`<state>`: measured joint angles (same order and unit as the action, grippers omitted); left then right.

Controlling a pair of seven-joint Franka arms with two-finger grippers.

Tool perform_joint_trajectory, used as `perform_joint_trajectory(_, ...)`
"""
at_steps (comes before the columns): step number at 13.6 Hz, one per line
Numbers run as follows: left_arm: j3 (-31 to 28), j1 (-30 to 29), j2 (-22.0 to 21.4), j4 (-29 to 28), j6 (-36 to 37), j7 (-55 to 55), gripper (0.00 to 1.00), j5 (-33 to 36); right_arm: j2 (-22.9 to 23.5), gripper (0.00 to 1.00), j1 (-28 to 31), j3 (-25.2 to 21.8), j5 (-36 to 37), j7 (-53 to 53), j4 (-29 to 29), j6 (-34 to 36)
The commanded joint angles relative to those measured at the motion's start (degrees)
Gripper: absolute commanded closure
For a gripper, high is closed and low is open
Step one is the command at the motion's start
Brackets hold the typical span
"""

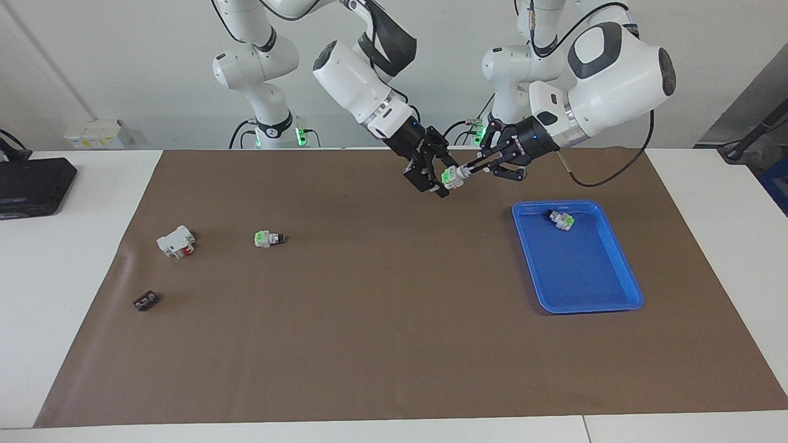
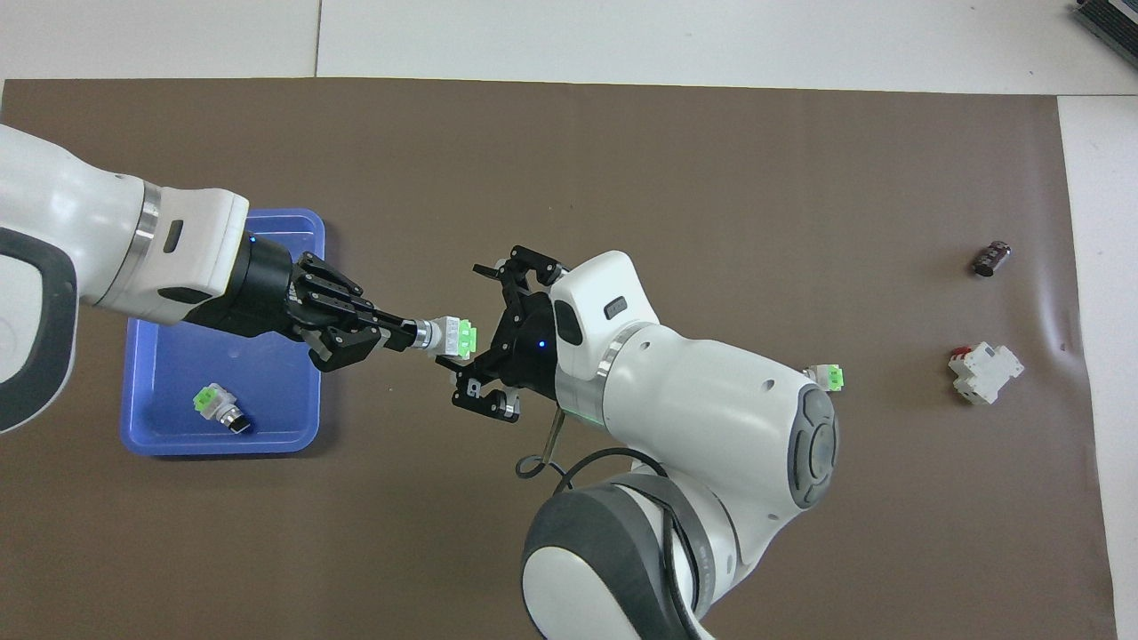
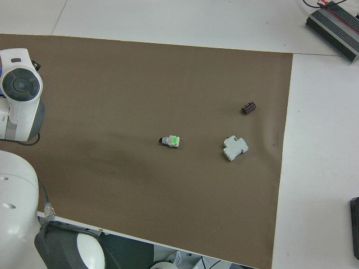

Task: Turn and place switch with both arms
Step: 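Grasp the switch end with the left gripper from the right gripper, then lower the switch into the tray with the left gripper while the right gripper withdraws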

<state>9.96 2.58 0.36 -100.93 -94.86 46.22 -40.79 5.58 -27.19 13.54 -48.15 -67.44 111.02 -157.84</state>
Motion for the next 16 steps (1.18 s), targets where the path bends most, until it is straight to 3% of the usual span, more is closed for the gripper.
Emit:
perform_joint_trajectory(1,-0.56,-0.47,-2.47,-3.04,1.44,-3.67,1.00,5.34,-0.39,0.00,4.24,-0.44,0.86,1.34,-0.11,-0.80)
perform_joint_trajectory(3,-0.64,-0.82,-2.47,-3.22,0.83,-7.44,1.00,8.51,-0.30,0.00,8.71,-0.45,0.86,1.43,0.24,-0.80)
perform_joint_trajectory(5,-0.64,-1.61,-2.64,-4.09,-0.14,-10.70,1.00,16.40,-0.39,0.00,12.23,-0.45,0.86,1.43,0.68,-0.45)
perform_joint_trajectory(12,-0.73,-10.12,-5.10,-16.21,-14.62,-10.98,1.00,33.83,-0.04,0.00,21.82,-1.06,6.30,4.23,0.68,0.87)
perform_joint_trajectory(14,-0.73,-12.41,-5.19,-19.28,-18.23,-10.80,1.00,36.20,-0.04,0.00,24.89,-1.06,13.47,9.49,0.25,2.00)
perform_joint_trajectory(16,-0.73,-14.96,-5.28,-22.54,-22.36,-10.45,1.00,39.71,-0.04,0.00,27.18,-1.06,25.06,18.87,-1.68,7.52)
